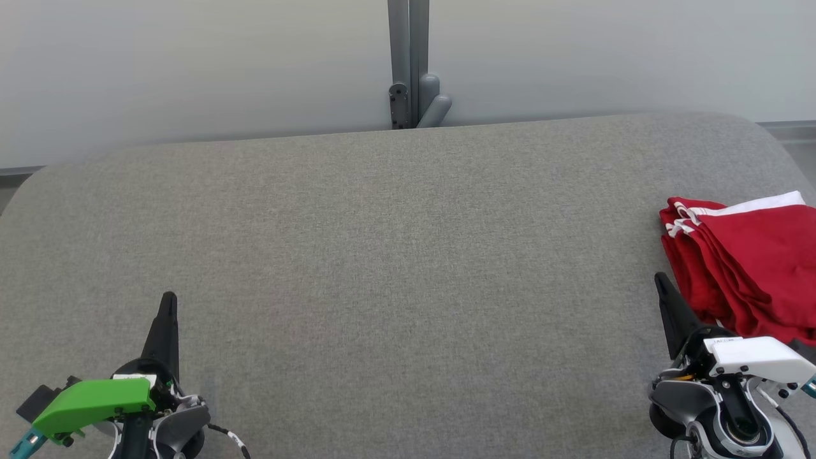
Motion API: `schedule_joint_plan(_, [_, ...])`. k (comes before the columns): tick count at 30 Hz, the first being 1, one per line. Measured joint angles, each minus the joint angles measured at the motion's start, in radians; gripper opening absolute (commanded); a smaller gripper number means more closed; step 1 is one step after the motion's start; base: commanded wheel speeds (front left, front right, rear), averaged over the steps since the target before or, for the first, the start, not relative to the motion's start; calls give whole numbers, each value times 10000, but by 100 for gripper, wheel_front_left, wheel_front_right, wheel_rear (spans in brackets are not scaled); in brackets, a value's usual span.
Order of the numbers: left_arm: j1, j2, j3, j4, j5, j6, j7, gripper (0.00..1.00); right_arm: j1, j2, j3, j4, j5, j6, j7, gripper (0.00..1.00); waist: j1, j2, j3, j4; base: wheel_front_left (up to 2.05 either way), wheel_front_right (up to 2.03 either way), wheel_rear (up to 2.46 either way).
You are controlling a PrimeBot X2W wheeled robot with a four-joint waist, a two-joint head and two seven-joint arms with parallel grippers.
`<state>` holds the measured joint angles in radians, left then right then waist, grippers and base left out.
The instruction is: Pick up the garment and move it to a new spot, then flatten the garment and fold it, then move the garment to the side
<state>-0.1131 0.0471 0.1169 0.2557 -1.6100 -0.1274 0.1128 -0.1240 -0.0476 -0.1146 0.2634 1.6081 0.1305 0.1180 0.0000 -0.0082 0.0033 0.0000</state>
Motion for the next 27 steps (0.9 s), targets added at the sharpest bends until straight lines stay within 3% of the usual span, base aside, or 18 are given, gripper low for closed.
schedule_joint_plan(27, [0,0,0,0,0,0,0,0,0,0,0,-2,0,0,0,0,0,0,0,0,0,0,0])
